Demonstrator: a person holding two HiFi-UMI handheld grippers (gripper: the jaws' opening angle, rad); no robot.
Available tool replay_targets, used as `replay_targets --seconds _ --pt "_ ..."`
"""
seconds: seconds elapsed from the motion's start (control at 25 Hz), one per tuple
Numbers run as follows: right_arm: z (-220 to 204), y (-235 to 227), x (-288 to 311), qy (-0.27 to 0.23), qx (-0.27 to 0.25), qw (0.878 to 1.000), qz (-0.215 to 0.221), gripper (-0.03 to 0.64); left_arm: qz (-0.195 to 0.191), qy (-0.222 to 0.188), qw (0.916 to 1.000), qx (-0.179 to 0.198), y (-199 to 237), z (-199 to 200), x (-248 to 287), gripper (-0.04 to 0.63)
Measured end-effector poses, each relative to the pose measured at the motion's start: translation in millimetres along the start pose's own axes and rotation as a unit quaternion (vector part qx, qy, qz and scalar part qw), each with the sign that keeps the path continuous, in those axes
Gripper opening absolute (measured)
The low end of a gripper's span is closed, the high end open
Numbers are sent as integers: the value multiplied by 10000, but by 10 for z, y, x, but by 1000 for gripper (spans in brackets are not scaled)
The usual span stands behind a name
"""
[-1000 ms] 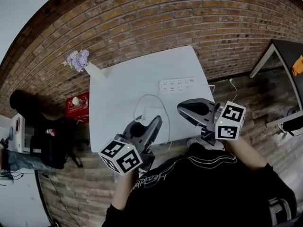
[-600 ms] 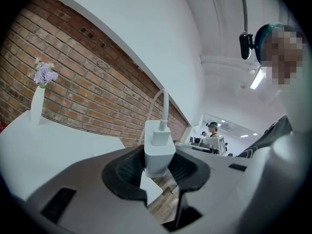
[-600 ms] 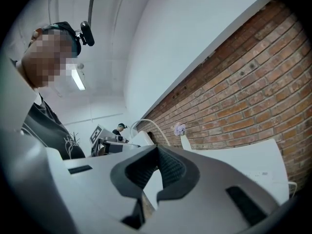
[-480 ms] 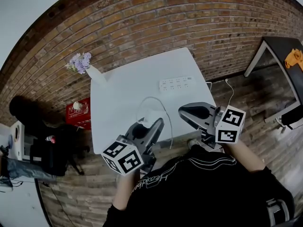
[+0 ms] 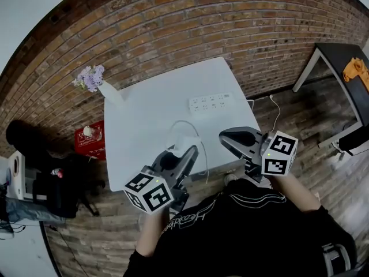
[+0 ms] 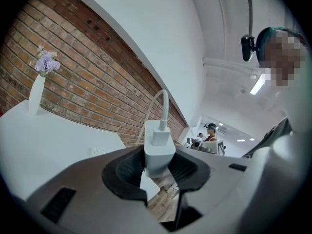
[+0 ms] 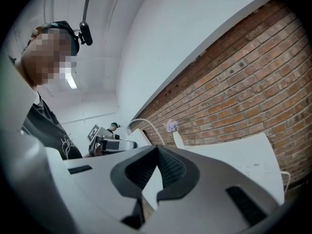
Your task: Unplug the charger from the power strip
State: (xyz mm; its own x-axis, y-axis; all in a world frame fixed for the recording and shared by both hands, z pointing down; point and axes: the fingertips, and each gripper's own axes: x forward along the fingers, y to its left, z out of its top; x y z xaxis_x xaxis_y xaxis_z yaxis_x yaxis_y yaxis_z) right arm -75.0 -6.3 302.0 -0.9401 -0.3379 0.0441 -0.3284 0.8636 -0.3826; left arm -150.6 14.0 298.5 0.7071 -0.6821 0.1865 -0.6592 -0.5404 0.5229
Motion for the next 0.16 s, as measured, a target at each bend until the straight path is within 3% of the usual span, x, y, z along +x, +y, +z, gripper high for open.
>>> replay_targets --seconds 0.16 --pt "-66 -17 -15 19 86 10000 -1 -3 54 36 9998 -164 52 -54 13 135"
